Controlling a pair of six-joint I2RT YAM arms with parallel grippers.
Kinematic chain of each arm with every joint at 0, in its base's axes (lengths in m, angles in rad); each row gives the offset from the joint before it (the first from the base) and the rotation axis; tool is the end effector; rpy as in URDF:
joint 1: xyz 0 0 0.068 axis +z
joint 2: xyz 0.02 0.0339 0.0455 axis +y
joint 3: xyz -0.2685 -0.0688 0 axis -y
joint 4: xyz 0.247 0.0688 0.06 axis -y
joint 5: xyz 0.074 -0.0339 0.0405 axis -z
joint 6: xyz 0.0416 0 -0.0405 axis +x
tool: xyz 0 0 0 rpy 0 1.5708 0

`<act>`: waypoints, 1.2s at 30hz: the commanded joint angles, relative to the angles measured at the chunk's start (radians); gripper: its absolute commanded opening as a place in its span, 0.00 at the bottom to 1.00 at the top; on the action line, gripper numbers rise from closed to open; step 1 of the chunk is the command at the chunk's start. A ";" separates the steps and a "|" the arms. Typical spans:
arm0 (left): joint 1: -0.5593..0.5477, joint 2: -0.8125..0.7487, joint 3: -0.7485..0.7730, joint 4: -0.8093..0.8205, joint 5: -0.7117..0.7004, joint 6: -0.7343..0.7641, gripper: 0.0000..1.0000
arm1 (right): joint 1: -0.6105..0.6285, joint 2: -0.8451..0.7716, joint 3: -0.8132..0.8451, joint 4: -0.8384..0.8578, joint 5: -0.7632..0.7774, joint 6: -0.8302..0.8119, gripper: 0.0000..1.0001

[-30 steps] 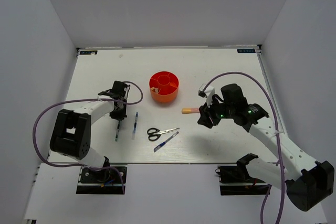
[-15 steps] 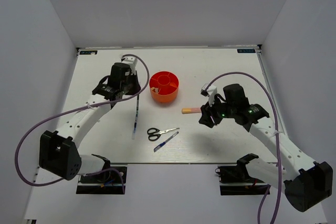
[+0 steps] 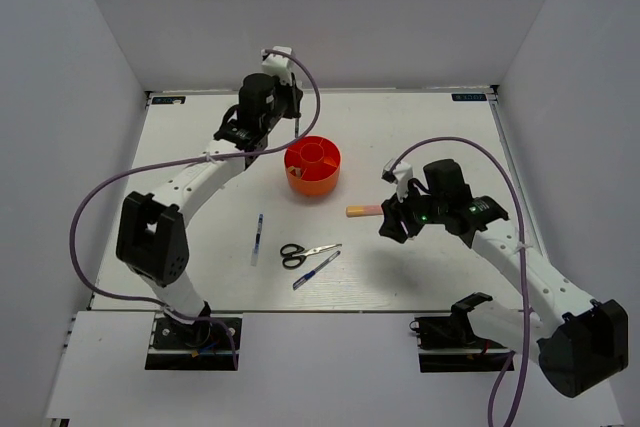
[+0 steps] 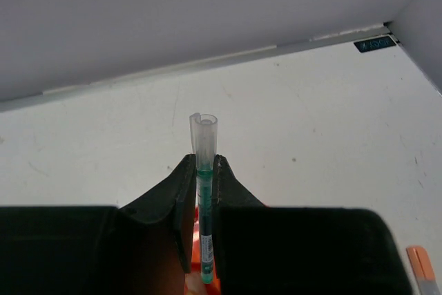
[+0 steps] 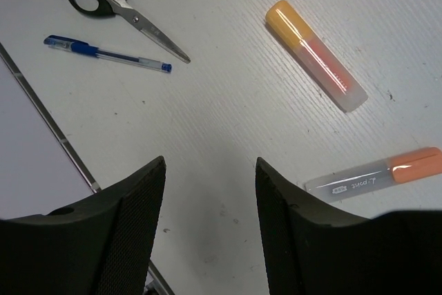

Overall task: Sort the stationery into containers
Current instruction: Place the pen in the storage box.

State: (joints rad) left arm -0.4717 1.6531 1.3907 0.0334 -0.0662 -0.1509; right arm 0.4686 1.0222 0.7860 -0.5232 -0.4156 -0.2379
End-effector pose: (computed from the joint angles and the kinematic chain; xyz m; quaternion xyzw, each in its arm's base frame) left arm 0.3653 -0.1833 0.3487 0.1047 0.7761 -0.1656 0.5994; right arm 0.1846 0.1123 0.2660 -0.3874 0.8154 0.2327 0.3618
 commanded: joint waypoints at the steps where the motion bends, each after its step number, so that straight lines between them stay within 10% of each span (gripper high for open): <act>1: 0.001 0.054 0.047 0.152 -0.021 0.053 0.00 | -0.010 0.010 -0.011 0.022 -0.012 -0.005 0.58; 29: -0.053 0.171 -0.128 0.336 -0.078 0.065 0.00 | -0.033 0.049 -0.010 0.015 -0.009 -0.020 0.59; 36: -0.073 0.149 -0.099 0.286 -0.103 0.091 0.58 | -0.042 0.049 -0.013 0.012 -0.017 -0.020 0.62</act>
State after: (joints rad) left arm -0.5346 1.8923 1.2655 0.3210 -0.1524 -0.0723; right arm 0.4324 1.0695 0.7807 -0.5228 -0.4191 -0.2478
